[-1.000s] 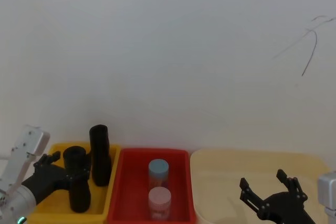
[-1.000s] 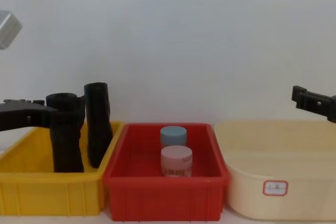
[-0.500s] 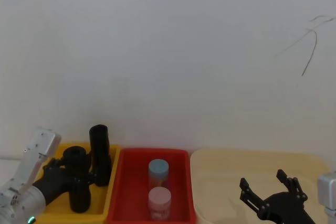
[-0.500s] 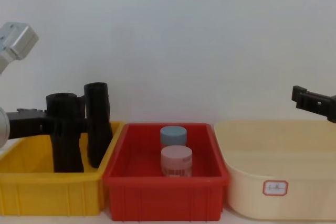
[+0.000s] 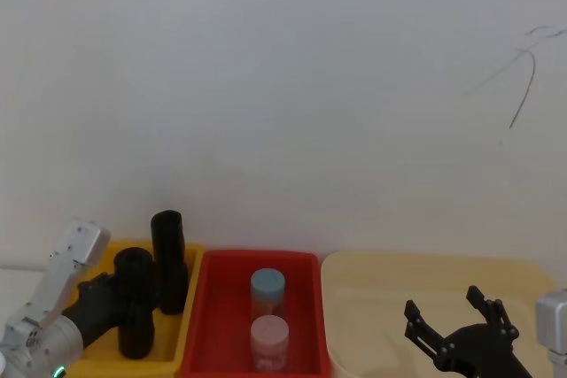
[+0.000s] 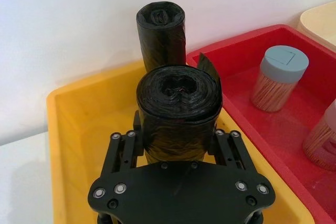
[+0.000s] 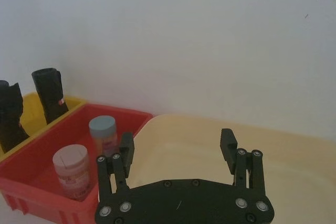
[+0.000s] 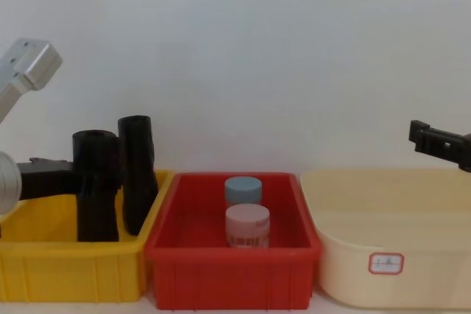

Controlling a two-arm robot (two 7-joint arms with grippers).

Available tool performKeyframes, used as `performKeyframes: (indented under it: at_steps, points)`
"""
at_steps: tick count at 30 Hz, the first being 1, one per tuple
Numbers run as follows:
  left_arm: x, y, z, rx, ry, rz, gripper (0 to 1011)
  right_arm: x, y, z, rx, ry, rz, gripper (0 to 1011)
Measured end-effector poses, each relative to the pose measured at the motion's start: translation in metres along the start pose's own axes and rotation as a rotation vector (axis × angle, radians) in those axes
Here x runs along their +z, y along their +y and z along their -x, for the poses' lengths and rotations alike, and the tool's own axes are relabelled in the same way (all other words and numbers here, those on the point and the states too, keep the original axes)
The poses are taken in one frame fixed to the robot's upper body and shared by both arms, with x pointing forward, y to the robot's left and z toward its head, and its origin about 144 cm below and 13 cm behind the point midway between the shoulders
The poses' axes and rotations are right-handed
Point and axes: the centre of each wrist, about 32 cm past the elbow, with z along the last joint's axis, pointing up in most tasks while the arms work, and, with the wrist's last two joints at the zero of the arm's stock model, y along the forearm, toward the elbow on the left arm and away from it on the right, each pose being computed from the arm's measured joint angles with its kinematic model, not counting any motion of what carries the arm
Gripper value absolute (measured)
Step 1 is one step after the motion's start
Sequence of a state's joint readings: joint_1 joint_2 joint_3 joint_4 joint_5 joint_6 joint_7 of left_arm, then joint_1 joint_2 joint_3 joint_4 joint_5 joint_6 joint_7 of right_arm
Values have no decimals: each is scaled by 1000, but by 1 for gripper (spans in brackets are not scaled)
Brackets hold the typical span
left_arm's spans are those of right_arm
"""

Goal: Pick up the garbage bag with the one hand and transfer it to the other hand.

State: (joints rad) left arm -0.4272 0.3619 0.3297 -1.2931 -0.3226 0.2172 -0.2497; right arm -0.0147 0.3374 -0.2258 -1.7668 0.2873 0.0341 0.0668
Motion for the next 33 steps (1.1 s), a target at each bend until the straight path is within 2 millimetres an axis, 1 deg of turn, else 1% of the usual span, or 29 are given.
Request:
performKeyframes:
  at_steps: [1, 3, 6, 13, 19, 20, 23, 33]
  points:
    - [0, 0, 0, 0, 0, -1, 645, 0, 0, 0, 0, 0, 0, 1001]
    - [0, 0, 0, 0, 0, -1, 578, 0, 0, 0, 0, 0, 0, 1002]
    - [0, 0, 0, 1, -1, -1, 546, 0, 0, 0, 0, 0, 0, 1001]
    - [3, 6, 0, -8, -11, 19, 513, 1, -1, -2, 20, -4, -6, 1001]
    - [13, 16, -4, -34, -17, 58, 513, 6, -3, -6, 74, -15, -18, 1001]
    - [20, 21, -6, -50, -16, 79, 513, 7, -3, -7, 82, -19, -21, 1001]
    - [30, 28, -10, -79, -13, 109, 513, 12, -4, -10, 126, -33, -30, 1001]
    - [64, 50, -22, -198, -4, 195, 513, 28, -6, -18, 265, -78, -47, 1001]
